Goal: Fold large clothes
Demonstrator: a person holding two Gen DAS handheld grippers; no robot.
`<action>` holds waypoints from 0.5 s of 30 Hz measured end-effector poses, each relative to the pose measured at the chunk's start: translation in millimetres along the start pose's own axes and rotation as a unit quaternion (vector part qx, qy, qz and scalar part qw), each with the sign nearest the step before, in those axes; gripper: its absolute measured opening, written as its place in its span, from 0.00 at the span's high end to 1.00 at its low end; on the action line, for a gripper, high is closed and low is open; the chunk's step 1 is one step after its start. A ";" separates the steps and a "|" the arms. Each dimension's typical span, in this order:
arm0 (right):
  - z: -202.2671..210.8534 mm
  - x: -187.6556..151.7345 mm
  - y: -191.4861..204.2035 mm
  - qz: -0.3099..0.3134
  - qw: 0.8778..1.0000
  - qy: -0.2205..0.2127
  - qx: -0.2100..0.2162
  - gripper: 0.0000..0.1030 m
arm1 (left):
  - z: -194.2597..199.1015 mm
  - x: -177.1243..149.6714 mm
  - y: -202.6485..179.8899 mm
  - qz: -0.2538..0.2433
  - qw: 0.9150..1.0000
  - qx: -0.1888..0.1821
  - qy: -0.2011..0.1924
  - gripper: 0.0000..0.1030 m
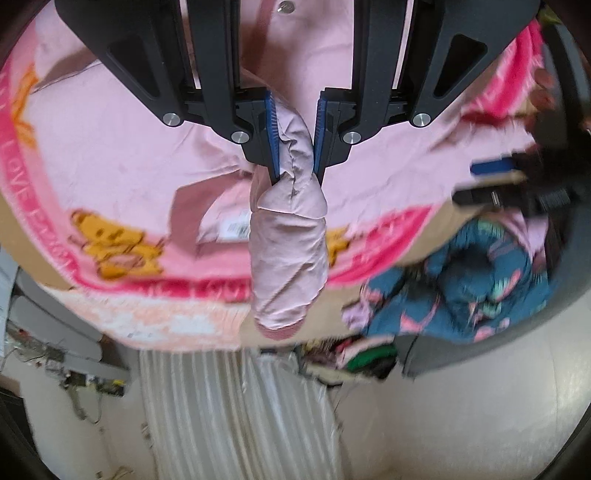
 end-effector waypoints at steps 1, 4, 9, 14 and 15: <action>-2.5 -5.5 2.3 0.003 1.000 0.005 0.003 0.84 | -2.2 -1.7 0.2 0.001 1.000 0.001 0.001 0.08; -12.5 -24.1 16.4 0.016 0.999 0.024 0.014 0.80 | -11.2 -8.8 0.0 0.009 1.000 -0.008 0.015 0.08; -23.5 -54.8 31.8 0.043 0.996 0.071 0.019 0.68 | -18.9 -18.0 0.2 0.025 0.999 -0.023 0.030 0.08; -31.3 -86.9 42.1 0.045 0.990 0.128 0.042 0.42 | -31.4 -35.6 -3.9 0.036 0.996 -0.048 0.060 0.08; -28.0 -92.3 44.8 0.048 0.988 0.136 0.048 0.40 | -34.8 -40.0 -4.2 0.034 0.996 -0.047 0.065 0.08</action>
Point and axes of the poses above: each gripper's, at about its wrist camera, not at the fingertips, and z roughly against the way its jaws point, y to its left, x to its top, the point moved 9 cm from there along -z, roughly the way its jaws point, and after that the axes turned 4 degrees about x, right-handed, at the moved point
